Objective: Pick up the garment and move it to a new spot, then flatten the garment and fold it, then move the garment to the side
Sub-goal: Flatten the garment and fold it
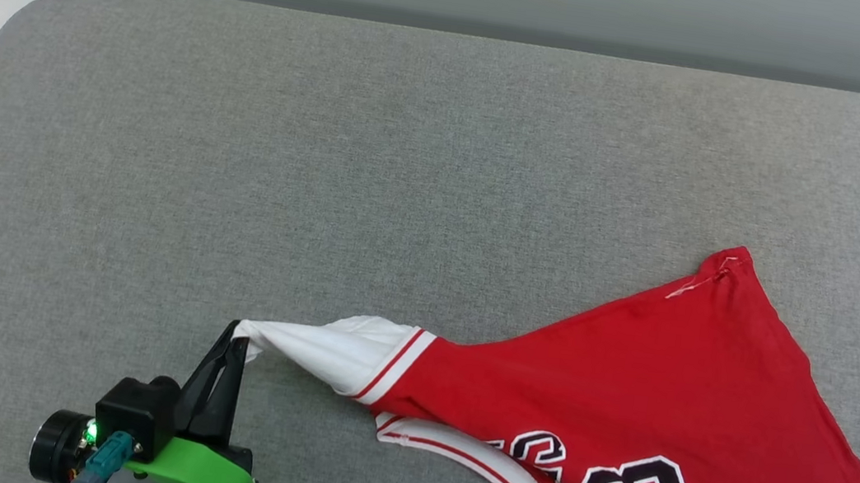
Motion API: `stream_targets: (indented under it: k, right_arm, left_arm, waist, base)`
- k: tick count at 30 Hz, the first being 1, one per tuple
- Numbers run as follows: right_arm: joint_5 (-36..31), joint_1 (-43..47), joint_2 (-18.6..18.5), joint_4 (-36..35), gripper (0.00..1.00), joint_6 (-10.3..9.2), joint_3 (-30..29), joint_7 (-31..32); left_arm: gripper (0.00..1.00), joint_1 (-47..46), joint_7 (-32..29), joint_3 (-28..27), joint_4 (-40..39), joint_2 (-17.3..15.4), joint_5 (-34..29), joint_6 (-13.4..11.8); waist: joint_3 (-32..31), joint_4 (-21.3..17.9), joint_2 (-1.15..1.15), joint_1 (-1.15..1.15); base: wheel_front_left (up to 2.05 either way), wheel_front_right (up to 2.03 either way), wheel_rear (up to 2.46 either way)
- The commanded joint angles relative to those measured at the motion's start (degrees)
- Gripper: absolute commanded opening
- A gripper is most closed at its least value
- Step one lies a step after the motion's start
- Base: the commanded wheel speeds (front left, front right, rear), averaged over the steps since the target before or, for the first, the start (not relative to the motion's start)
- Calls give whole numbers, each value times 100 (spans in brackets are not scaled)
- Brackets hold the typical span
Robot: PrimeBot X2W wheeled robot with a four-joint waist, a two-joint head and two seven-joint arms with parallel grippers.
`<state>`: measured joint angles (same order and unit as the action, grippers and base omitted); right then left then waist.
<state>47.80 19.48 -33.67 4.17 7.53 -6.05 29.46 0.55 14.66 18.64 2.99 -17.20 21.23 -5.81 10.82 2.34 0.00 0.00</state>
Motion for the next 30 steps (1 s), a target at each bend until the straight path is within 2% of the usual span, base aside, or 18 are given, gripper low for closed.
stream_targets:
  k: [1, 3, 4, 9, 15, 22, 30]
  right_arm:
    - [-89, -139, 22, -107, 100, -4, -82, -52]
    - [-234, -260, 10, -293, 100, -4, -191, -94]
    - [-363, -539, -38, -662, 100, -4, -369, -126]
    - [-549, -1274, -289, -1242, 100, -4, -481, -9]
    - [-681, -2530, -695, -1467, 100, -4, 85, 550]
    - [-759, -4063, -789, -766, 100, -4, 1282, 1454]
    - [-909, -5426, -497, 537, 100, -4, 2421, 1885]
  left_arm:
    - [0, 46, 34, -15, -12, -29, 33, -32]
    - [0, 43, 34, -6, -21, -32, 27, -30]
    - [0, 17, 34, 6, -41, -35, 18, -28]
    - [0, -57, 33, 45, -91, -15, -17, -33]
    - [0, -190, 33, 119, -130, 17, -49, -8]
    - [0, -372, 33, 200, -184, 69, -89, 23]
    - [0, -669, 33, 301, -214, 167, -159, 103]
  waist:
    - [-9, -9, 0, 0]
    - [-7, -7, 0, 0]
    - [19, 7, 0, 0]
    - [121, 58, 0, 0]
    - [260, 183, 0, 0]
    - [460, 330, 0, 0]
    - [829, 531, 0, 0]
  base:
    - [0, 0, 0]
    - [0, 0, 0]
    - [0, 0, 0]
    - [0, 0, 0]
    - [0, 0, 0]
    - [0, 0, 0]
    - [0, 0, 0]
